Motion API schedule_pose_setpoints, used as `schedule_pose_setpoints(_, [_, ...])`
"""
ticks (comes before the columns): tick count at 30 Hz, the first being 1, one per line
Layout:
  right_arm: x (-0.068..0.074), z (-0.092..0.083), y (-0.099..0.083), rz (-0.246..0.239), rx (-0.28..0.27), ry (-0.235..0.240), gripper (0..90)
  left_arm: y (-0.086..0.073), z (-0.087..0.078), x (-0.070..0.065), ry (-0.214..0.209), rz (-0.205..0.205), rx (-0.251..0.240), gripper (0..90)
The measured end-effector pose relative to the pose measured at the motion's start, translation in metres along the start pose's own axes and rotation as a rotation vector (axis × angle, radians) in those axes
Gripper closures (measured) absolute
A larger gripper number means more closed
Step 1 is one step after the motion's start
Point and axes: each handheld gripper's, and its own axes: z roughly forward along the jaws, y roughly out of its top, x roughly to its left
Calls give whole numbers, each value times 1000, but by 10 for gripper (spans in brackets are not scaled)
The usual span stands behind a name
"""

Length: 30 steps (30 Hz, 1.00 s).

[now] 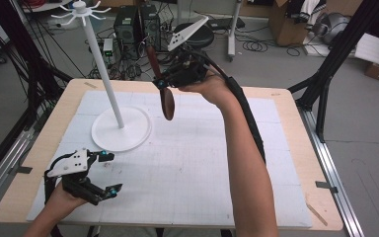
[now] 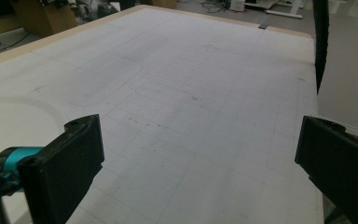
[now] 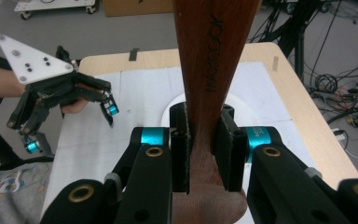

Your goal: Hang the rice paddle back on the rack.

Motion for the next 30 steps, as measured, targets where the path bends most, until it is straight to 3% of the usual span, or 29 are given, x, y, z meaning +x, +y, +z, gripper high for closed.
schedule_pose_setpoints(13, [-6, 7, 21, -10, -15, -2, 781, 0, 0, -1, -5, -1, -6, 17])
schedule_pose_setpoints(18, [-7, 12, 28, 8, -2, 3, 781, 0, -1, 0, -5, 0, -7, 17])
schedule_pose_setpoints(30, [-14, 23, 53, -14, -17, 9, 781, 0, -2, -1, -11, -5, -17, 17])
